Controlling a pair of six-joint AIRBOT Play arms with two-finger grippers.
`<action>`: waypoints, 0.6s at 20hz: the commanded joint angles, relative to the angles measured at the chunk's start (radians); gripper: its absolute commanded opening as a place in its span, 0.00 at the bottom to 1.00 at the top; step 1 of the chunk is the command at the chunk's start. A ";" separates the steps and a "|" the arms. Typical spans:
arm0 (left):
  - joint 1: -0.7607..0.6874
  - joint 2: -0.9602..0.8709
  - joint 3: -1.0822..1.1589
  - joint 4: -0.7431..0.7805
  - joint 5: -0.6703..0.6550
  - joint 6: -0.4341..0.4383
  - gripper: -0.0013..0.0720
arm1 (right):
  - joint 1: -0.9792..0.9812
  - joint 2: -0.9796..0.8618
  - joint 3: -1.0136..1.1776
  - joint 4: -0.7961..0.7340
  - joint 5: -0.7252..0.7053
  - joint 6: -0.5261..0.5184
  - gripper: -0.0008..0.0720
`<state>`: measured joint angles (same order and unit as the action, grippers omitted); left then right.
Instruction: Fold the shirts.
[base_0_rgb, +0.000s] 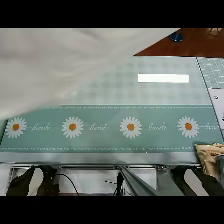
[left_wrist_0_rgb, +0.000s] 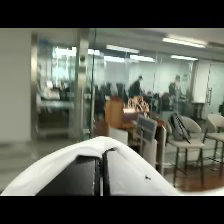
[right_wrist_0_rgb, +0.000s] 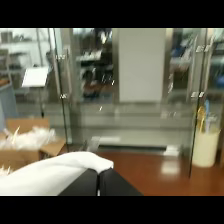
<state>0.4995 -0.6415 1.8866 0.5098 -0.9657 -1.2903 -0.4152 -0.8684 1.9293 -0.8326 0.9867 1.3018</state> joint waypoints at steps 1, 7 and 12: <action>0.024 0.012 0.180 0.092 -0.102 -0.062 0.04 | 0.000 0.114 0.064 -0.136 0.070 0.092 0.04; 0.024 0.077 0.234 0.303 -0.558 -0.249 0.04 | 0.000 0.274 0.064 -0.414 0.431 0.188 0.05; 0.025 0.077 0.219 0.325 -0.852 -0.249 0.04 | 0.056 0.279 0.063 -0.535 0.820 0.170 0.04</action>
<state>0.5224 -0.5690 2.1113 0.7963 -1.6150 -1.5200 -0.3939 -0.5976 1.9915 -1.2903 1.5650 1.4700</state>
